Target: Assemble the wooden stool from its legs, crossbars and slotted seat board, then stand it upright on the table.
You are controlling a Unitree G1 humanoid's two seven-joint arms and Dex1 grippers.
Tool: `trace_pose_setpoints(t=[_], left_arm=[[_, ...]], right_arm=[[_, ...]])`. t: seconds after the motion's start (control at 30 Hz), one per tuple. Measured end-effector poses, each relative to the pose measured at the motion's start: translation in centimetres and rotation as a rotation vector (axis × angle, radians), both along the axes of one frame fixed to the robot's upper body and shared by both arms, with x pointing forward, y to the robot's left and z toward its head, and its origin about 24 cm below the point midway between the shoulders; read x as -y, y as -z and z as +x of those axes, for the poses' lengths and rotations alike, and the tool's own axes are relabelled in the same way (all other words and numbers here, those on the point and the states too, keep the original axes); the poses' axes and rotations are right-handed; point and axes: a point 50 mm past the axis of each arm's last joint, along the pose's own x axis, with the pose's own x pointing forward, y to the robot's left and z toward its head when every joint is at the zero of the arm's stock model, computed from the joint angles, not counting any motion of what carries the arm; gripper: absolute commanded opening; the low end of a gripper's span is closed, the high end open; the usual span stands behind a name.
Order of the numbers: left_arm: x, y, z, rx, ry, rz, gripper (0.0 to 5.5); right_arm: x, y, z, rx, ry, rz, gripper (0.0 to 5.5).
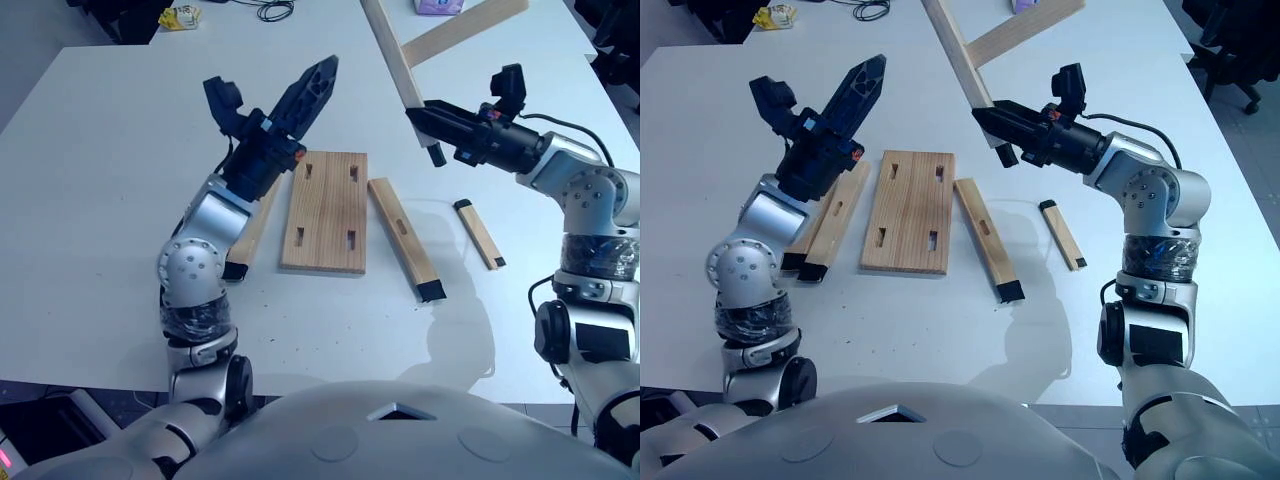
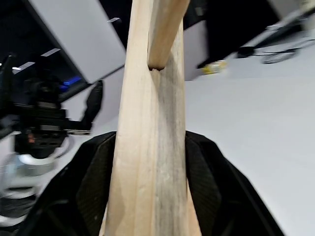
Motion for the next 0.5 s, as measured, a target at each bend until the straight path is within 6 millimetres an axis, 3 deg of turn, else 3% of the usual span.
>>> trace_pose_setpoints(t=[0.17,0.5], left_arm=[[-1.0,-1.3,-0.4,0.033,0.141,0.009,4.78],[-0.9,-1.6,-0.9,0.021,0.301,0.055,4.78]], right_arm=[[-0.2,-2.0,-1.1,0.035,-0.131,0.072,2.13],[-2.9,-2.8,-3.4,0.083,-0.369,0.051,2.13]])
